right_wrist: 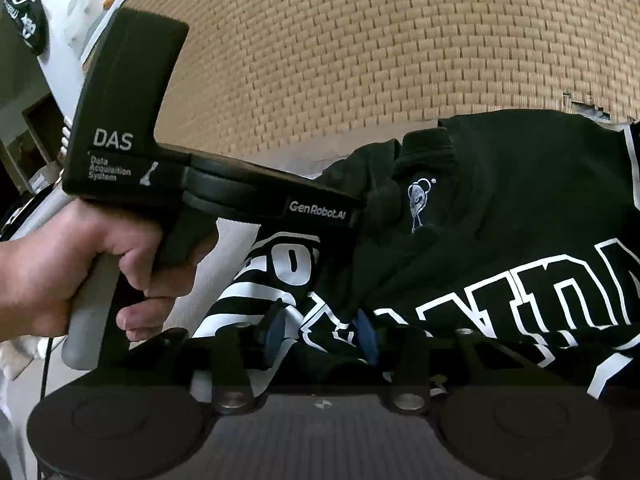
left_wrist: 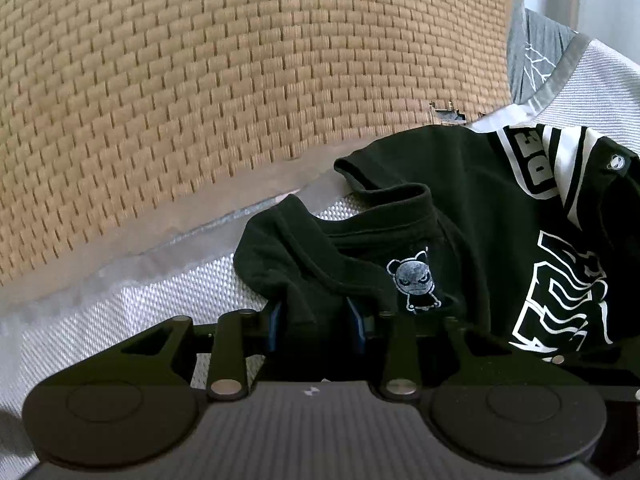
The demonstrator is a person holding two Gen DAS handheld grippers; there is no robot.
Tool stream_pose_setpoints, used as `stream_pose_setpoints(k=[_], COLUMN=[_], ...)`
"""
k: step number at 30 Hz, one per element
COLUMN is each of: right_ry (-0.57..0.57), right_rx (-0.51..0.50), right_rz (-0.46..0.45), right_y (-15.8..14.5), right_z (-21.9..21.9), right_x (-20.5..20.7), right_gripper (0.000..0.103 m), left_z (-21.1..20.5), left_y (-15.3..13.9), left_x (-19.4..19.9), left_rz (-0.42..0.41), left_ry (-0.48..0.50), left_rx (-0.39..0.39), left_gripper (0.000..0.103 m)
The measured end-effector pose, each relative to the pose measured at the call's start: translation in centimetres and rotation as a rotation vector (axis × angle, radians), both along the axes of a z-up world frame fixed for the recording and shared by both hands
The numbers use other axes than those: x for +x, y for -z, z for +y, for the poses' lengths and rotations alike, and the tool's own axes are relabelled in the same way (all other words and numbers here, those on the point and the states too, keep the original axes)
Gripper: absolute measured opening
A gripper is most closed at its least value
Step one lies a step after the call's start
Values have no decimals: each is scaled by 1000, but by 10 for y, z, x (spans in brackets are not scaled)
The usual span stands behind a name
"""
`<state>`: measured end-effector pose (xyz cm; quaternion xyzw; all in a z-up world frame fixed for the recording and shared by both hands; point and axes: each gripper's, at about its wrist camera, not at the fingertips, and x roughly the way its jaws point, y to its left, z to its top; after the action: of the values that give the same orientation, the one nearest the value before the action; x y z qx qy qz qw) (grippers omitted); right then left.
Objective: Fold clothes
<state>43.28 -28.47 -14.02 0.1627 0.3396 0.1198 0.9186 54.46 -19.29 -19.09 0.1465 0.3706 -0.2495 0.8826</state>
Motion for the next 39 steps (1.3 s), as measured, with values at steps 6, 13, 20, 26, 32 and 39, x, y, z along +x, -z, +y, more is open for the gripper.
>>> stream_pose_setpoints(k=[6, 13, 20, 26, 32, 39], right_ry=[46, 84, 129, 163, 186, 177], right_rx=[26, 36, 36, 41, 34, 50], right_rz=[-11, -25, -50, -54, -57, -17], right_y=[2, 2, 3, 3, 4, -1], right_z=[1, 5, 11, 14, 17, 11], right_x=[13, 21, 24, 27, 23, 19], right_gripper=[40, 40, 39, 38, 38, 40], left_z=[-3, -5, -6, 0, 17, 51], left_y=[-3, -2, -4, -5, -16, -38], left_x=[10, 19, 25, 25, 13, -26], left_rz=[-16, -34, -68, -88, -114, -137], left_ry=[21, 40, 48, 28, 9, -34], left_rx=[14, 36, 57, 52, 66, 33], left_gripper=[35, 35, 35, 36, 37, 37])
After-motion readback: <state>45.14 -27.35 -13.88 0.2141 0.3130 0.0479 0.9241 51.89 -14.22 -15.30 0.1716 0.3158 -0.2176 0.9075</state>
